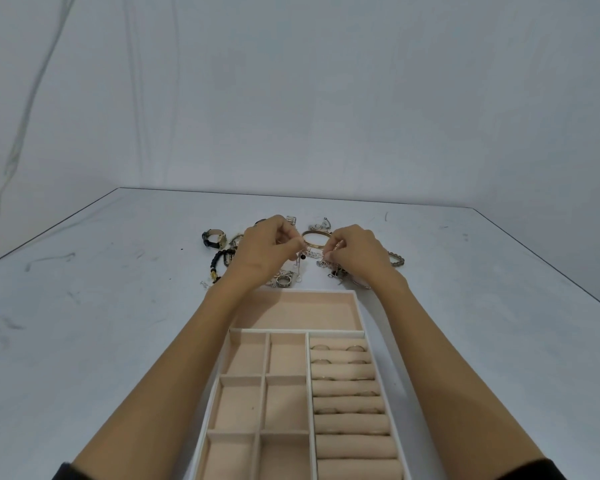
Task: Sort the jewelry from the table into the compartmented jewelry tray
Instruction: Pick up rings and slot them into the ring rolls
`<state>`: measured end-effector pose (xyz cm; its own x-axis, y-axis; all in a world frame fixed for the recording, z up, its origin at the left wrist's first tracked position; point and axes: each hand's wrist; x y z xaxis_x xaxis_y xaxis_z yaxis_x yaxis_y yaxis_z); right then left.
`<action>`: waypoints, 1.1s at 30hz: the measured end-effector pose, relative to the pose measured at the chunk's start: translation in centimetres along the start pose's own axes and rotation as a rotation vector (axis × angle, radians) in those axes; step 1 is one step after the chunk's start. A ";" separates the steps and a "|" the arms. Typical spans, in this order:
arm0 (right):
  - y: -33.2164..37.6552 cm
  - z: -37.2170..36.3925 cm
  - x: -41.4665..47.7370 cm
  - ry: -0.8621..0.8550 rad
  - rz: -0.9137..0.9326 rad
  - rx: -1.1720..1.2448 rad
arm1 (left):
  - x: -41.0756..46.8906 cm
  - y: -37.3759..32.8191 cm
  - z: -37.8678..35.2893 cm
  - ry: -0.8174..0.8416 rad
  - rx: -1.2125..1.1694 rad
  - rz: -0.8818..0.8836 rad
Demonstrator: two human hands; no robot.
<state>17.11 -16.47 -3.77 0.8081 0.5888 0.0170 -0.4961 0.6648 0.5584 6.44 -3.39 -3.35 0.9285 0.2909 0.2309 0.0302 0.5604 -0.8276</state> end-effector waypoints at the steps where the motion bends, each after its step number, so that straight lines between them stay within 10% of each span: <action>1: 0.0 0.2 0.0 0.009 0.006 0.066 | 0.0 -0.1 0.0 -0.003 -0.034 0.006; 10: 1.0 2.0 -1.4 0.086 0.132 0.493 | 0.1 0.1 0.2 0.046 -0.282 0.048; 17: 1.6 2.6 -2.0 0.398 0.152 0.432 | 0.1 0.3 0.2 0.052 -0.330 0.026; 33: 1.2 1.6 -2.0 0.355 0.087 0.385 | -0.1 0.1 0.3 0.053 -0.387 0.005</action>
<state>15.45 -17.58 -1.78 0.5785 0.7983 -0.1677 -0.3505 0.4289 0.8326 6.27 -3.15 -3.34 0.9464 0.2472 0.2082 0.1537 0.2223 -0.9628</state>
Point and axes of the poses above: each hand's wrist, its own x-axis towards the middle knuckle, its own z-axis out of the back of the hand, y = z × x, and after that the axes turned 10 degrees about y, right-handed
